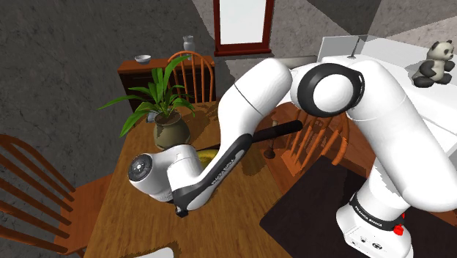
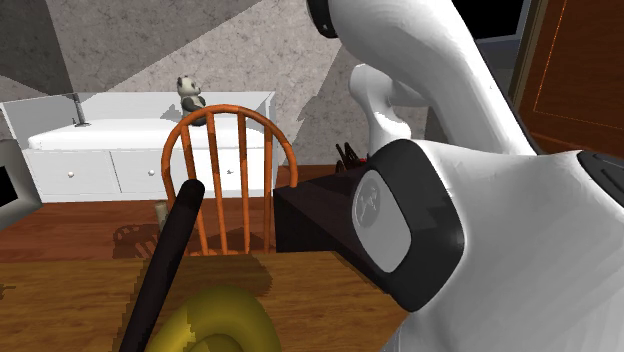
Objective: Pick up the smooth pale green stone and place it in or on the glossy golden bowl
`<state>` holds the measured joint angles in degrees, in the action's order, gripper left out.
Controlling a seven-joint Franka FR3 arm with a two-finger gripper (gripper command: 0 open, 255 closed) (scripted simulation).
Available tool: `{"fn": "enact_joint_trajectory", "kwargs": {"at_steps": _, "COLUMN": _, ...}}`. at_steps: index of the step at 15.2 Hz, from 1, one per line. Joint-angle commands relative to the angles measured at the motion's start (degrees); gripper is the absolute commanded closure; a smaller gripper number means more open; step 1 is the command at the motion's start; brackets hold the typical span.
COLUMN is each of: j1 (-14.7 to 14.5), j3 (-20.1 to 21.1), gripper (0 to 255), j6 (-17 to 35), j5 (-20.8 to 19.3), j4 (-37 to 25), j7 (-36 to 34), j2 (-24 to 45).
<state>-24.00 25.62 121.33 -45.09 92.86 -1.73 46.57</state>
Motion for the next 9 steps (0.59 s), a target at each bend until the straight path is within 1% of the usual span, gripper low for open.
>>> {"fn": "enact_joint_trajectory", "kwargs": {"at_steps": 1, "j1": -0.2, "j3": 0.0, "gripper": 255, "j6": -0.4, "j5": 1.3, "j4": 0.4, "j7": 0.1, "j2": 0.9}}
{"fn": "enact_joint_trajectory", "kwargs": {"at_steps": 2, "j1": 0.0, "j3": 0.0, "gripper": 255, "j6": 0.0, "j5": 1.2, "j4": 1.1, "j7": 0.0, "j2": 0.7}}
{"fn": "enact_joint_trajectory", "kwargs": {"at_steps": 3, "j1": -0.1, "j3": -0.1, "gripper": 255, "j6": -0.3, "j5": 1.2, "j4": 0.2, "j7": 0.3, "j2": 1.2}}
{"fn": "enact_joint_trajectory", "kwargs": {"at_steps": 4, "j1": 0.0, "j3": -0.2, "gripper": 255, "j6": 0.3, "j5": 1.0, "j4": 1.3, "j7": -0.3, "j2": 0.8}}
{"fn": "enact_joint_trajectory", "kwargs": {"at_steps": 5, "j1": 0.3, "j3": 0.1, "gripper": 255, "j6": -0.3, "j5": 1.0, "j4": 0.2, "j7": 0.5, "j2": 1.1}}
{"fn": "enact_joint_trajectory", "kwargs": {"at_steps": 9, "j1": 1.3, "j3": 1.4, "gripper": 255, "j6": -1.9, "j5": 1.7, "j4": 0.9, "j7": 1.1, "j2": -1.0}}
